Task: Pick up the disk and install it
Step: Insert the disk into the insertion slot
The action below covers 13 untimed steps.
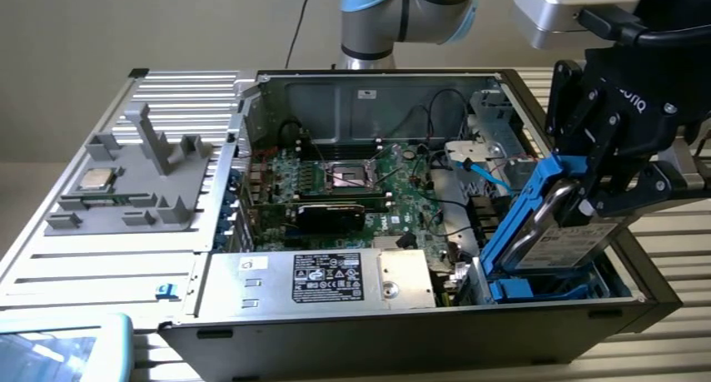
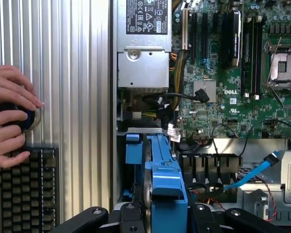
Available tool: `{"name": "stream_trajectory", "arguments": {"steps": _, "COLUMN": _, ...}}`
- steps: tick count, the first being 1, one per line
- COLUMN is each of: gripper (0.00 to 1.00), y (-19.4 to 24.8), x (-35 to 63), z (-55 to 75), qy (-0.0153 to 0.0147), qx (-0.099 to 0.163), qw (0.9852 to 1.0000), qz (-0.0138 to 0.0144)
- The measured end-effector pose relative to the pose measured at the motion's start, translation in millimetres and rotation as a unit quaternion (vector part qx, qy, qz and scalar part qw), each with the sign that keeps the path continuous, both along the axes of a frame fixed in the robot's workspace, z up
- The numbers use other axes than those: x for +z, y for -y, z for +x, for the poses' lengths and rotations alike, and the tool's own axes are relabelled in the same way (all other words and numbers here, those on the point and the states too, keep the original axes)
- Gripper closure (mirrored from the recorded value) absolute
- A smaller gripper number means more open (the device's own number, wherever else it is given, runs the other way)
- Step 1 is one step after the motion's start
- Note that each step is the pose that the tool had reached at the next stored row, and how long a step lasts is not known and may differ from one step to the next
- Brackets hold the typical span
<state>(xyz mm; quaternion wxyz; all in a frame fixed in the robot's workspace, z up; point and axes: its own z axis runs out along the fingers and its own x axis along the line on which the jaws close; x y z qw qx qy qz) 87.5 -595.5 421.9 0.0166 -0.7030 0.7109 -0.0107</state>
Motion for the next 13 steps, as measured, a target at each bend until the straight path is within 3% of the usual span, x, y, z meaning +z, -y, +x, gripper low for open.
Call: {"name": "stream_trajectory", "arguments": {"steps": 13, "gripper": 0.63, "y": 0.0, "x": -1.3, "z": -0.2, "qy": 0.0011, "qx": 0.000, "qw": 1.0000, "qz": 0.0000}}
